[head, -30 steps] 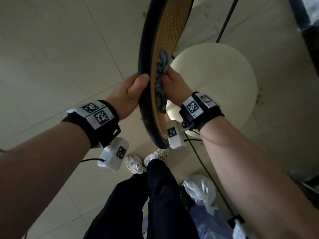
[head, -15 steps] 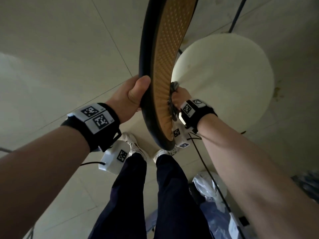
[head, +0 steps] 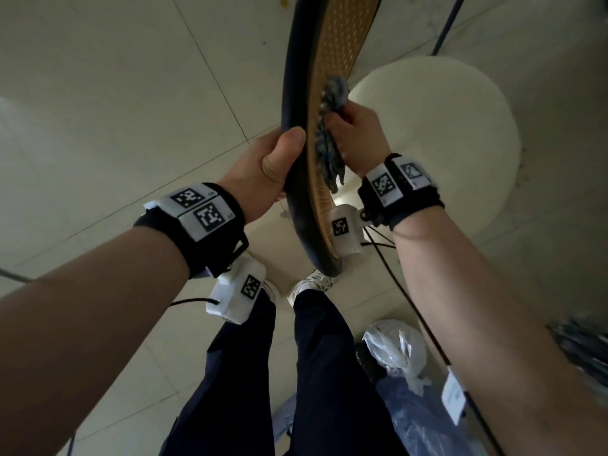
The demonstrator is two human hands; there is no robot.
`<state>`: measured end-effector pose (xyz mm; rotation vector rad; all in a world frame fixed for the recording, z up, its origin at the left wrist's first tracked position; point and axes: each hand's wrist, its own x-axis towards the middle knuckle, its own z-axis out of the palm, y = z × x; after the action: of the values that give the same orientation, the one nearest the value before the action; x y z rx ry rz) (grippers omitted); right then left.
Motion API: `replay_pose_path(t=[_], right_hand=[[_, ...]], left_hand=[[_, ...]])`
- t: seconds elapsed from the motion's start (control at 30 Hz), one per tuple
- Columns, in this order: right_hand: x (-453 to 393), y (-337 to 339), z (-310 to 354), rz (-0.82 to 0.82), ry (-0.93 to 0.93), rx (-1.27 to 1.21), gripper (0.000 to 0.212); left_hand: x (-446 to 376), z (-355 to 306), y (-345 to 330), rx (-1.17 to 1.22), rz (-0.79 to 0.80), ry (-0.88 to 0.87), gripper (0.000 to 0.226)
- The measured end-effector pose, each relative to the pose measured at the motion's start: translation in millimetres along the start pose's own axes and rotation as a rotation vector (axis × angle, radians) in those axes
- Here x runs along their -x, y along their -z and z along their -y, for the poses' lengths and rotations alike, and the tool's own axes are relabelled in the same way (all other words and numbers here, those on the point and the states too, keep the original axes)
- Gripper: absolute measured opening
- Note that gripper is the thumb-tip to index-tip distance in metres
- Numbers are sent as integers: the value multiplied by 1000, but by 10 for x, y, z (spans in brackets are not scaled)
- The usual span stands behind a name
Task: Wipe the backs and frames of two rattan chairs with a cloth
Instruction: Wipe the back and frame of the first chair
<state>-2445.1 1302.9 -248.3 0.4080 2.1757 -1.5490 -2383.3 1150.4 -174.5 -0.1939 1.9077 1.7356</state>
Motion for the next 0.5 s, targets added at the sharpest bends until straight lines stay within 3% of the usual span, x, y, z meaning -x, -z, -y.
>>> replay_pose_path(t=[0.1,0.2,0.3,0.4,0.5], right_hand=[[-216,-34,-313,56,-259,6,18],[-314,-8,-548,199,-374,213,9],[-255,-16,-627,218,-376,212,9],[25,-5,-649,269,-387,95,42],[360,-14,-649,183,-301,78,31]], left_hand=[[-8,7,10,6,-11,-1,33],[-29,26,16,12,-1,-6,40],[-34,52,25,14,-8,-16,48],[-41,62,42,-14,-8,-11,54],[-60,72,47,-42,-20,1,56]])
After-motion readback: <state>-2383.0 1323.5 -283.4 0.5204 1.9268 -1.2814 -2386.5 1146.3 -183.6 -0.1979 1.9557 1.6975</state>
